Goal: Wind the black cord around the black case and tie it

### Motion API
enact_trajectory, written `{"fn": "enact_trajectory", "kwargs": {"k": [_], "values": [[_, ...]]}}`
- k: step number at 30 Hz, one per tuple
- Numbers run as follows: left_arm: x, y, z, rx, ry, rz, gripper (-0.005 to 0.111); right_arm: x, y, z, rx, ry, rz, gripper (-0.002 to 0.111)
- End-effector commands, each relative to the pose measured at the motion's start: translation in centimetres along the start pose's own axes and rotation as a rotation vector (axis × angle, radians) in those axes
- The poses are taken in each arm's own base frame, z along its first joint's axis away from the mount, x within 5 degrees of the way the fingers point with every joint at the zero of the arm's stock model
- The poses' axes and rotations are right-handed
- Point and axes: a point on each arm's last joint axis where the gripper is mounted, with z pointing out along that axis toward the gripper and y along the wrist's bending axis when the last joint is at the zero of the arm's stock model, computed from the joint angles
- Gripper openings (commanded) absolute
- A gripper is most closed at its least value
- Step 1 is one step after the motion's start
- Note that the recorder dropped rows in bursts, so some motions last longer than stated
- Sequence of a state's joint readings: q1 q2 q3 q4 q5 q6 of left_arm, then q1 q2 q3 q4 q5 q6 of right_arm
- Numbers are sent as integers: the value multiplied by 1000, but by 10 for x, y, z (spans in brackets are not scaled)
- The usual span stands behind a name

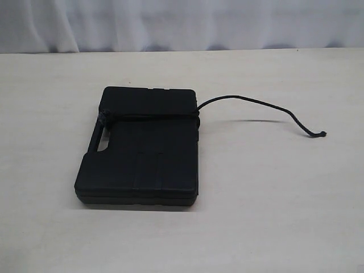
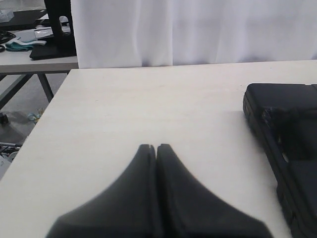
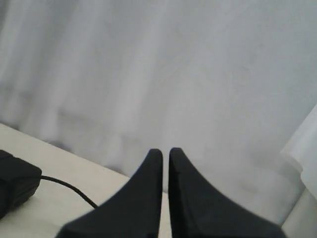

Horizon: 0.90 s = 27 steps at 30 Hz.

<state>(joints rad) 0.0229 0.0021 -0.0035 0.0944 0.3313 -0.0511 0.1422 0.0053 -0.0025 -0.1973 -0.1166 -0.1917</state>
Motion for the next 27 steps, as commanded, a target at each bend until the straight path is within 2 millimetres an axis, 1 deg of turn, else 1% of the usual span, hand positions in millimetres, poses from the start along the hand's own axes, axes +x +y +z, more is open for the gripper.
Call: {"fn": "enact_trajectory", "kwargs": {"k": [1,5,10,14,16,20,24,27], "values": [[0,0,0,1,-5,-5,0,8,1,-1,-7,77,71,4],[0,0,0,1,-5,-5,0,15,3,-2,-15,164,135,4],[0,0,0,1,-5,-5,0,20,4,-3,-20,215,162,4],[0,0,0,1,-5,-5,0,25,5,-4,-19,278,232,4],[0,0,0,1,-5,-5,0,25,5,-4,-14,281,270,4],[0,0,0,1,-5,-5,0,28,6,-5,-13,314,290,4],[0,0,0,1,-5,-3,0,38,8,-9,-13,435,328,4],[0,0,0,1,-11,-3,0,38,8,-9,-9,439,347,4]]}}
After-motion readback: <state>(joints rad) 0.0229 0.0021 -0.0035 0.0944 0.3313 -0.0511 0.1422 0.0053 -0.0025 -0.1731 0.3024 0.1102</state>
